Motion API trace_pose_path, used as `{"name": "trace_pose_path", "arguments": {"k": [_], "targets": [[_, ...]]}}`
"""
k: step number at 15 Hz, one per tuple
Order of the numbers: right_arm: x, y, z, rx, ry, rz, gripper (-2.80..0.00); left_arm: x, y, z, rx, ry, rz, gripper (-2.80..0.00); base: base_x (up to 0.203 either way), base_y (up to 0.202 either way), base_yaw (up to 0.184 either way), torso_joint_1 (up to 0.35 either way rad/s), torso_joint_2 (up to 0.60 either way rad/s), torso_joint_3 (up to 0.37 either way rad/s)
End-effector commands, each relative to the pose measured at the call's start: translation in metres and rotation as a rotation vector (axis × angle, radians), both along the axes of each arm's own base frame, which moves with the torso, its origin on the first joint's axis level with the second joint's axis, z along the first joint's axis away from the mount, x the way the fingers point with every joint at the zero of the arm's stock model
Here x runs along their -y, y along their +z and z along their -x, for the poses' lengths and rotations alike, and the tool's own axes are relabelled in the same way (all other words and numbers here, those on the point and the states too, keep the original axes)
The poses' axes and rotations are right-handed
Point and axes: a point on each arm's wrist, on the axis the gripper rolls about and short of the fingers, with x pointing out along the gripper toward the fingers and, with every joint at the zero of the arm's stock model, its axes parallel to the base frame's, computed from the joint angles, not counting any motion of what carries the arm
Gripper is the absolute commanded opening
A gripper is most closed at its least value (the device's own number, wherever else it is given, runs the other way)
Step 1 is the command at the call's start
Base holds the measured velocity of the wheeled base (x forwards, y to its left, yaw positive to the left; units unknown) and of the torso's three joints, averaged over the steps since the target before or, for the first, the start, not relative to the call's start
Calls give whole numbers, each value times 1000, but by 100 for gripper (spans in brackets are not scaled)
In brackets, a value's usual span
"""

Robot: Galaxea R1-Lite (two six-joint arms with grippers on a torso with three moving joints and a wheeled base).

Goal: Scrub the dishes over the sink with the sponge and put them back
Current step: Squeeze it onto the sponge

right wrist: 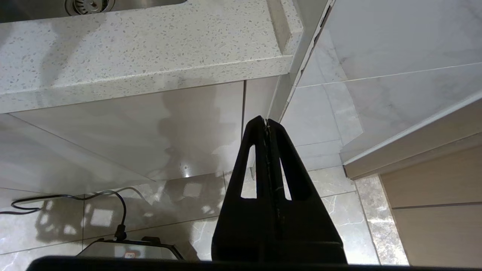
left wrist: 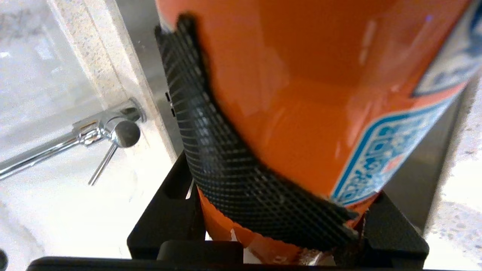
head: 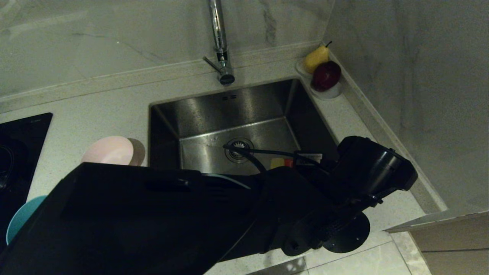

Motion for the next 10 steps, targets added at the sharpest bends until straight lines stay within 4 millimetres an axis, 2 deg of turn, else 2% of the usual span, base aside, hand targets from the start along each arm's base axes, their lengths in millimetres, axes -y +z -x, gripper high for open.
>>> {"name": "trace_pose_path", "arguments": {"k": [1,7,10], "targets": [[0,0,0,1,1,1,-280,-1,0,0,6,12,-17,-280,0,0,0,0,0,0],[0,0,0,-1,1,1,-280,-1,-7,0,-2,13,-49,-280,0,0,0,0,0,0],[0,0,0,-1,1,1,-280,-3,-3,0,5,9,-80,-280,0,0,0,0,0,0]]}}
